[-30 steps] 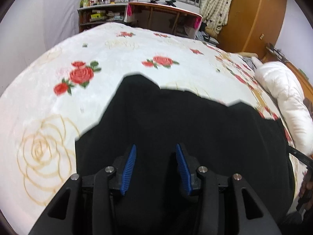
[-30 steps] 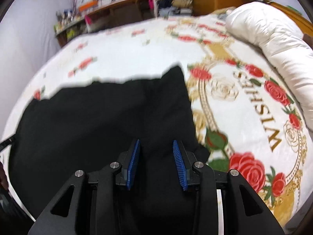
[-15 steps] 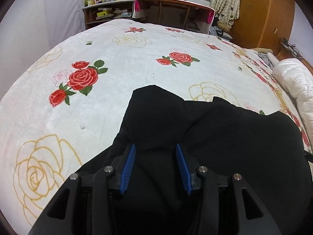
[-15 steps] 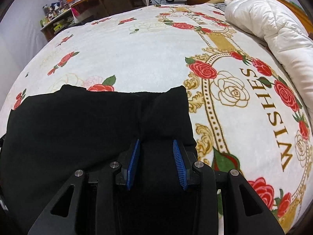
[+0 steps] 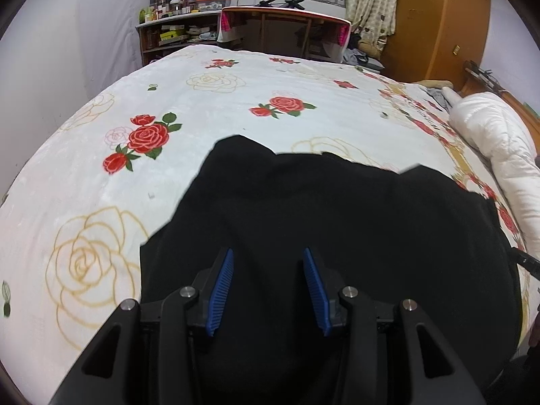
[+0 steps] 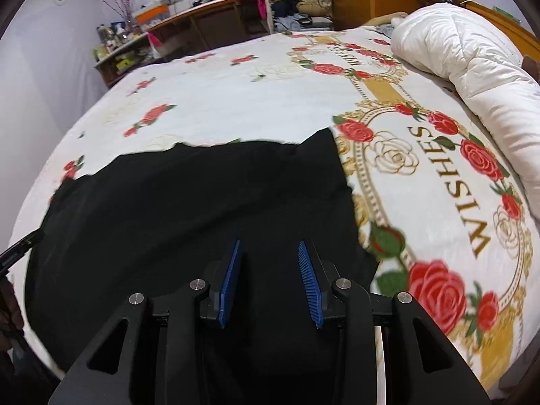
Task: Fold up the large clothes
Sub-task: 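Lower the folded coat onto the bed and release both grippers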
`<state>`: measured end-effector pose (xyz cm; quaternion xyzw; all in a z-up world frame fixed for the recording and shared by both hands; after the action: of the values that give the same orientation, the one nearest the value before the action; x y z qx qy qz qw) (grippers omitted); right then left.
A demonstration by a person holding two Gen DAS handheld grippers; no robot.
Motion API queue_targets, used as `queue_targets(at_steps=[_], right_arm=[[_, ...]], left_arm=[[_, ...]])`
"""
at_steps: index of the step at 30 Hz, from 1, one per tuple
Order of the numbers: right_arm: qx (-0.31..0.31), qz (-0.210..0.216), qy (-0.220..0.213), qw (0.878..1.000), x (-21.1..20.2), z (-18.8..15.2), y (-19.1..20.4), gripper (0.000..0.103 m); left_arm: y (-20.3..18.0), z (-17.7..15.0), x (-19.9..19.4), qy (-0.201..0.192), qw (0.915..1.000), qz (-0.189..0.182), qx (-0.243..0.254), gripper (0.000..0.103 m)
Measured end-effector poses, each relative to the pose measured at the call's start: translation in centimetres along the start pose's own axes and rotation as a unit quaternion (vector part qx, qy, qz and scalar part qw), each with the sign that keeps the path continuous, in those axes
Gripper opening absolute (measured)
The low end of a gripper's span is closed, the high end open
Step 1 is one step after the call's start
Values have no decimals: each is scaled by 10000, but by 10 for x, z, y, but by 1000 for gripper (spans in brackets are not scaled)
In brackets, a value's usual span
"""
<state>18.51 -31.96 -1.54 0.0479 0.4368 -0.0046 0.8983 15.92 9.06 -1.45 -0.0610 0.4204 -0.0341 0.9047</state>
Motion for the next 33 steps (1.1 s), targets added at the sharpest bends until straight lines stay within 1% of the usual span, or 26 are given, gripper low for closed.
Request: queue_targets(at_steps=[2, 6, 11, 13, 19, 21, 23, 27, 30, 33], right_arm=[[-96, 54, -7, 9999, -7, -10, 9, 36], [-415, -13, -53, 9991, -24, -33, 28, 36], [-317, 250, -33, 9992, -47, -61, 40, 36], [-366, 334, -30, 9988, -57, -73, 46, 36], [-516, 384, -35, 9979, -76, -101, 63, 36], [-539, 357, 4, 9979, -80, -109, 65, 36], [-544, 371, 69, 9978, -81, -115, 67, 36], [-600, 301, 165, 9976, -83, -124, 69, 36], [-606, 291, 253, 9974, -82, -130, 71, 36], [-580, 270, 224, 9977, -88, -133, 72, 36]], left_arm=[[-8, -8, -9, 8, 10000, -26, 41, 45], [-26, -24, -28, -59, 9995, 36, 292, 46], [-43, -45, -53, -36, 9992, -75, 388, 47], [-48, -53, -62, -47, 9990, -110, 424, 47], [-61, -75, -86, -14, 9985, -276, 482, 48], [-63, -82, -94, -19, 9982, -291, 530, 48], [-65, -86, -99, -25, 9979, -307, 567, 51], [-64, -95, -107, 7, 9979, -324, 559, 53], [-65, -102, -110, 37, 9980, -316, 545, 57], [-68, -107, -113, 68, 9978, -316, 576, 59]])
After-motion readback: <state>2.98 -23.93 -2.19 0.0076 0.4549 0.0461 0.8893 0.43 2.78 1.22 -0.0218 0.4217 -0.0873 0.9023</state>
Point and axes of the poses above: each gripper's, at about its wrist camera, not at the fingertips, and x roughly the way its jaws point, y to its left, z to its top, the point moved 1 cm from there along x, roughly the way its jaws point, and after that the axes turned 4 degrees about -z, right-handed, at the moved point
